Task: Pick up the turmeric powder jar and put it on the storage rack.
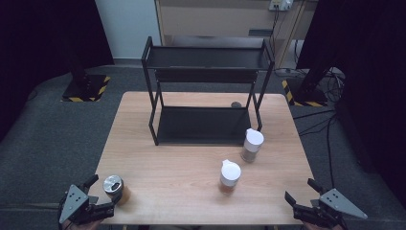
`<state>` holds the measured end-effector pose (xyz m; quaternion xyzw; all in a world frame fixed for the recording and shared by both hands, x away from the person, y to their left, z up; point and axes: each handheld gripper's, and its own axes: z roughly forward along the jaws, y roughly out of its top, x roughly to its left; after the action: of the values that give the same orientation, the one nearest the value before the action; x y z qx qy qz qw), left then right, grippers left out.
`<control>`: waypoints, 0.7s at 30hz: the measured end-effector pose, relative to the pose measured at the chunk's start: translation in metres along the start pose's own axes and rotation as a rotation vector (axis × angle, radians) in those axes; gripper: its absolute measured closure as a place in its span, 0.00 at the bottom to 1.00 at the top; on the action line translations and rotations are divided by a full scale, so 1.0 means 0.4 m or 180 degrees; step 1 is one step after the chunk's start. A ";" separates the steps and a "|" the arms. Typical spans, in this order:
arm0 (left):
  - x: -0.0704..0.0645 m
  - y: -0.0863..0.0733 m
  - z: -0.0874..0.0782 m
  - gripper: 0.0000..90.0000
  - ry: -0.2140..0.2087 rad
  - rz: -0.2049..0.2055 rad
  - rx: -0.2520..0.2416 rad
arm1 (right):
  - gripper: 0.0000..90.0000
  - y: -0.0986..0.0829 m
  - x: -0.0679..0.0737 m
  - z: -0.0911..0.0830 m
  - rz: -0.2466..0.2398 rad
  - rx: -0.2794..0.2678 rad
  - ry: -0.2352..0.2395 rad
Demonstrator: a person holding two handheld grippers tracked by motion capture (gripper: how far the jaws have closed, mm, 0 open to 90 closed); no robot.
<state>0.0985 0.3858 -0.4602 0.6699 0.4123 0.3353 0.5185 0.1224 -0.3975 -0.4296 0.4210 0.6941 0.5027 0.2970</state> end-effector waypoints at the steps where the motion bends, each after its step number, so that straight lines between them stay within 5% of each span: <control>1: 0.000 0.001 0.000 0.00 0.0000 -0.0005 0.0001 | 0.06 0.000 -0.001 0.000 0.0003 -0.0001 0.0004; 21: -0.002 0.006 -0.001 0.00 -0.0027 -0.0002 -0.0013 | 0.05 -0.001 0.000 -0.002 -0.0003 -0.0010 0.0056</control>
<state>0.0981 0.3849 -0.4577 0.6701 0.4096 0.3331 0.5218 0.1217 -0.3979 -0.4298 0.4158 0.6961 0.5074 0.2918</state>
